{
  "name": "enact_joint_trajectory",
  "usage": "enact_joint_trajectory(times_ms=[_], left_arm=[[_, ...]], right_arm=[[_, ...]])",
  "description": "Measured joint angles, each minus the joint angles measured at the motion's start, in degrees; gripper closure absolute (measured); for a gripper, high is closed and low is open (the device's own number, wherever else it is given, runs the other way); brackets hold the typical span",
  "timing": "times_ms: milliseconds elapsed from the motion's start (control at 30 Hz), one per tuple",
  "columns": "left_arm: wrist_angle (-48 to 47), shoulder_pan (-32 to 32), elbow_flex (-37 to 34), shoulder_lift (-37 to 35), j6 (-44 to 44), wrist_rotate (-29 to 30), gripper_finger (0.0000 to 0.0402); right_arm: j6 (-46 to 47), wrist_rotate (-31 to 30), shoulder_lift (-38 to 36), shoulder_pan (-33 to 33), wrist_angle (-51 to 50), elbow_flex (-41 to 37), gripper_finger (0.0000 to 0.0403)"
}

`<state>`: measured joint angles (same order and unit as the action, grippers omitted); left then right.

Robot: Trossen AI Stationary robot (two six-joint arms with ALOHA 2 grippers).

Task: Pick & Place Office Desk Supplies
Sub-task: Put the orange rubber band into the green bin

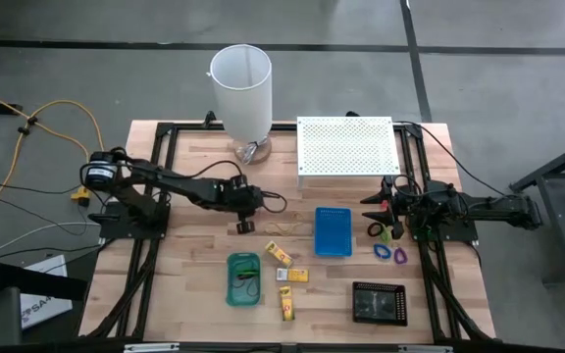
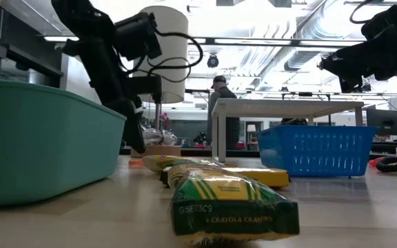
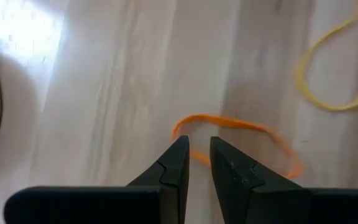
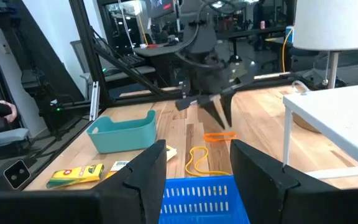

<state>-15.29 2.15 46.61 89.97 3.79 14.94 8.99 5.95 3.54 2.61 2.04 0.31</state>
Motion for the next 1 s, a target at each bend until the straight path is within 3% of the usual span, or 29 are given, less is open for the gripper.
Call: enact_joint_trajectory(times_ms=[433,1000], left_arm=[[0.61,4.95,0.01,1.61,2.25,-4.64,0.0343],[1.85,5.11,0.04,1.93,3.21,-6.45,0.0343]], right_arm=[[0.00,0.01,0.17,0.00,-0.02,0.01,0.0237],[0.00,0.01,0.17,0.00,-0.04,0.01,0.0237]])
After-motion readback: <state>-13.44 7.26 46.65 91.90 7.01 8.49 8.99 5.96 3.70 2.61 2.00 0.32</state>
